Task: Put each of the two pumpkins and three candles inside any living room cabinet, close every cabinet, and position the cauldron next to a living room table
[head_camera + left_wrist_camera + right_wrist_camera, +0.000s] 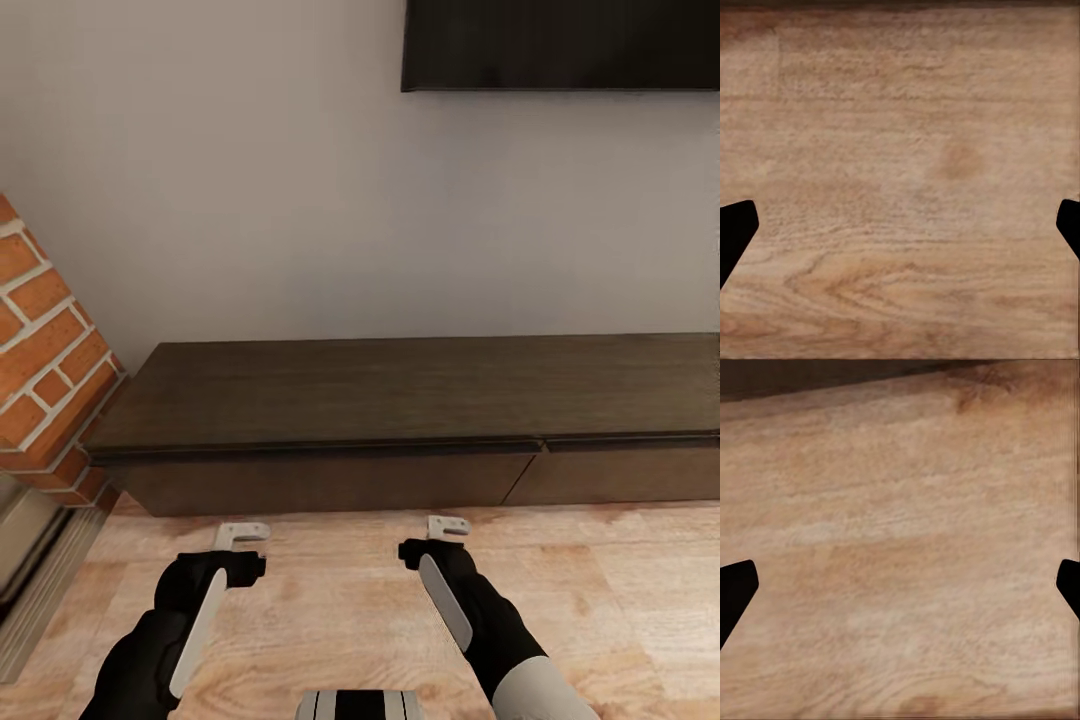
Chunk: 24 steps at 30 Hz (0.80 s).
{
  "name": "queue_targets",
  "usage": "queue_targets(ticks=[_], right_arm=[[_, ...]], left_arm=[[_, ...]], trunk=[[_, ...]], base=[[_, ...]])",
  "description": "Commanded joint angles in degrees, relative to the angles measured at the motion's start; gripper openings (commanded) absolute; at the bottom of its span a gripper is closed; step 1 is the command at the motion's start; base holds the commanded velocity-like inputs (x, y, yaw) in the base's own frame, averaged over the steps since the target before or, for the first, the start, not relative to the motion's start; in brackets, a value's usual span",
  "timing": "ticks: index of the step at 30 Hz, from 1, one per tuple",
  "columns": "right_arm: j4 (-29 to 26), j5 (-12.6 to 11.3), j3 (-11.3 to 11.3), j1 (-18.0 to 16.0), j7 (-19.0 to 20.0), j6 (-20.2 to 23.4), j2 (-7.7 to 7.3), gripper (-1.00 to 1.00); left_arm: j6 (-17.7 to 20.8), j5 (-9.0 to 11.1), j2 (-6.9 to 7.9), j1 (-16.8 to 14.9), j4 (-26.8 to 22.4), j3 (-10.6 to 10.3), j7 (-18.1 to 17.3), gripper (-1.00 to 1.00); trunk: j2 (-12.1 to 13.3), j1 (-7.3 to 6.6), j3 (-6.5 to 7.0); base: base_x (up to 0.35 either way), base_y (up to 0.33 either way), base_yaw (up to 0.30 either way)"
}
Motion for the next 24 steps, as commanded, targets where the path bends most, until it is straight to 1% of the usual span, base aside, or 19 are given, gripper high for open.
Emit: queue_targets(ticks=[1, 4, 6, 7, 8, 10, 12, 13, 14, 16, 18, 19, 23, 24], right_arm=[[0.0, -0.7, -0.1, 0.0, -0.6, 0.3, -0.16, 1.0], [0.0, -0.8, -0.5, 0.0, -0.7, 2.3, -0.4, 1.0], [0.1, -0.9, -1.5, 0.0, -0.6, 3.7, -0.59, 1.0], [0.1, -0.9, -2.2, 0.0, -0.6, 4.0, -0.68, 1.0], [0.2, -0.9, -3.2, 0.1, -0.6, 4.4, -0.75, 1.0], [0.2, -0.9, -3.9, 0.6, -0.7, 4.8, -0.8, 1.0], [0.2, -0.9, -4.1, 1.7, -0.7, 5.7, -0.8, 1.0], [0.2, -0.8, -4.2, 2.4, -0.7, 6.0, -0.81, 1.0], [0.2, -0.8, -4.2, 3.5, -0.7, 6.3, -0.78, 1.0], [0.2, -0.7, -4.2, 5.2, -0.8, 6.3, -0.76, 1.0], [0.5, -0.6, -4.2, 7.1, -0.8, 6.1, -0.75, 1.0], [0.6, -0.5, -4.2, 8.2, -0.9, 6.1, -0.79, 1.0], [0.8, -0.6, -4.4, 10.7, -0.9, 5.8, -0.84, 1.0], [0.8, -0.7, -4.4, 11.0, -0.9, 5.7, -0.84, 1.0]], left_arm=[[1.3, 0.7, 0.0, -0.1, 0.2, 0.0, 0.5, 1.0], [2.8, 0.7, 0.0, -0.2, 1.5, 0.4, 0.5, 1.0], [3.2, 0.7, 0.0, -0.2, 3.1, 0.7, 0.5, 1.0], [3.2, 0.7, 0.08, -0.3, 4.8, 1.0, 0.5, 1.0], [3.1, 0.7, 0.19, -0.3, 7.9, 2.2, 0.5, 1.0], [2.8, 0.6, 0.31, -0.3, 11.5, 4.7, 0.4, 1.0], [2.5, 0.6, 0.49, -0.3, 13.8, 7.1, 0.3, 1.0], [2.5, 0.6, 0.75, -0.3, 14.5, 8.0, 0.2, 1.0], [2.4, 0.6, 1.48, -0.3, 15.6, 8.8, 0.2, 1.0], [1.7, 0.7, 2.73, -0.3, 17.6, 9.3, 0.2, 1.0], [-0.3, 0.7, 3.55, -0.3, 20.1, 9.6, 0.2, 1.0], [-2.8, 0.7, 3.83, -0.3, 22.1, 9.7, 0.2, 1.0], [-8.4, 0.6, 4.09, -0.3, 28.1, 9.7, 0.2, 1.0], [-10.5, 0.6, 4.1, -0.3, 29.7, 9.7, 0.2, 1.0]], trunk=[[0.0, -0.03, 0.18], [0.0, -0.11, 0.85], [0.1, -0.16, 1.29], [0.1, -0.19, 1.51], [0.1, -0.21, 1.73], [0.1, -0.27, 2.18], [0.1, -0.32, 2.62], [0.2, -0.34, 2.84], [0.2, -0.37, 3.06], [0.2, -0.42, 3.51], [0.2, -0.47, 3.95], [0.2, -0.5, 4.17], [0.3, -0.6, 5.06], [0.7, -0.8, 5.24]], base=[[0.0, 0.0, 0.0], [0.0, 0.0, 0.0], [0.0, 0.0, 0.0], [0.0, 0.0, 0.0], [0.0, 0.0, 0.0], [0.0, 0.0, 0.0], [0.0, 0.0, 0.0], [0.0, 0.0, 0.0], [0.0, 0.0, 0.0], [0.0, 0.0, 0.0], [0.0, 0.0, 0.0], [0.0, 0.0, 0.0], [0.0, 0.0, 0.0], [0.0, 0.0, 0.0]])
